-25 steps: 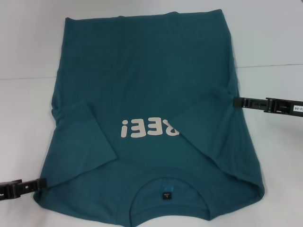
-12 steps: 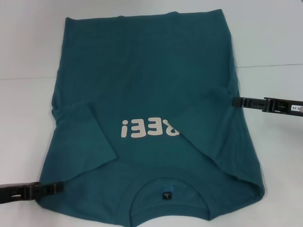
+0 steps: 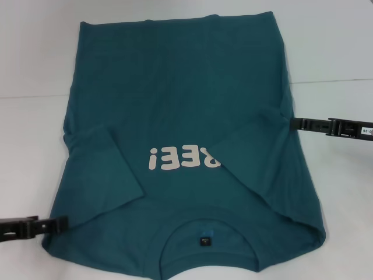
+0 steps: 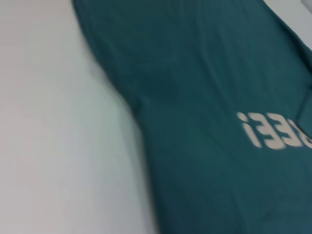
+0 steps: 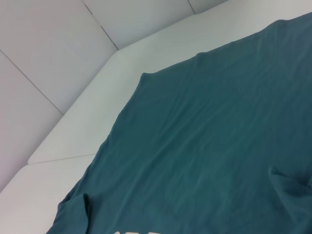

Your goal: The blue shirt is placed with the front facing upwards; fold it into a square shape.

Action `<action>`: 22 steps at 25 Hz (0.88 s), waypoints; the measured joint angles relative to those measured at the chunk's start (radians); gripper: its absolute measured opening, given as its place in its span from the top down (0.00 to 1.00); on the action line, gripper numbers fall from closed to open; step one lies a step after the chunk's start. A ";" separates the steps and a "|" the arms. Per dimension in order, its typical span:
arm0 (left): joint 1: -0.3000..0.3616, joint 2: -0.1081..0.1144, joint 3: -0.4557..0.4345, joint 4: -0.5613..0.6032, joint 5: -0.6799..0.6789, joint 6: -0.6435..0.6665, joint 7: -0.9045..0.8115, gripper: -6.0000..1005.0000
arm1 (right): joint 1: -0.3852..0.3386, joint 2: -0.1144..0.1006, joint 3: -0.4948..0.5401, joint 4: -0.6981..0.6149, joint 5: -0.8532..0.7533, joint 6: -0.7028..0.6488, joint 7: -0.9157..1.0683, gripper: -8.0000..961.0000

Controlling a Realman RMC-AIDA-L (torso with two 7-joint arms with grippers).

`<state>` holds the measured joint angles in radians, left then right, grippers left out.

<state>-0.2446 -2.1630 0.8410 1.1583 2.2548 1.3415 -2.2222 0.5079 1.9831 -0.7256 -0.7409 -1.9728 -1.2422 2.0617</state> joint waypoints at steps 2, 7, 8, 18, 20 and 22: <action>0.010 0.000 0.002 0.010 0.000 -0.023 0.001 0.13 | 0.000 -0.001 0.000 0.000 0.000 -0.001 0.000 0.11; 0.010 -0.001 0.010 -0.015 0.037 -0.061 0.005 0.13 | 0.000 -0.001 0.000 0.000 -0.002 -0.001 0.000 0.11; 0.003 -0.001 0.010 -0.028 0.048 -0.060 0.002 0.13 | 0.000 -0.002 0.000 0.000 -0.002 -0.001 0.000 0.11; -0.043 -0.002 0.013 -0.053 0.069 0.001 -0.007 0.13 | 0.003 -0.003 0.000 0.000 -0.009 -0.001 0.004 0.11; -0.047 -0.003 0.020 -0.052 0.077 -0.005 -0.034 0.13 | 0.004 -0.003 0.000 0.000 -0.012 0.000 0.006 0.10; -0.047 -0.003 0.023 -0.050 0.077 -0.009 -0.038 0.13 | 0.004 -0.003 0.000 0.000 -0.012 0.000 0.007 0.10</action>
<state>-0.2919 -2.1656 0.8640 1.1080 2.3318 1.3329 -2.2606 0.5123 1.9803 -0.7255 -0.7408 -1.9850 -1.2424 2.0687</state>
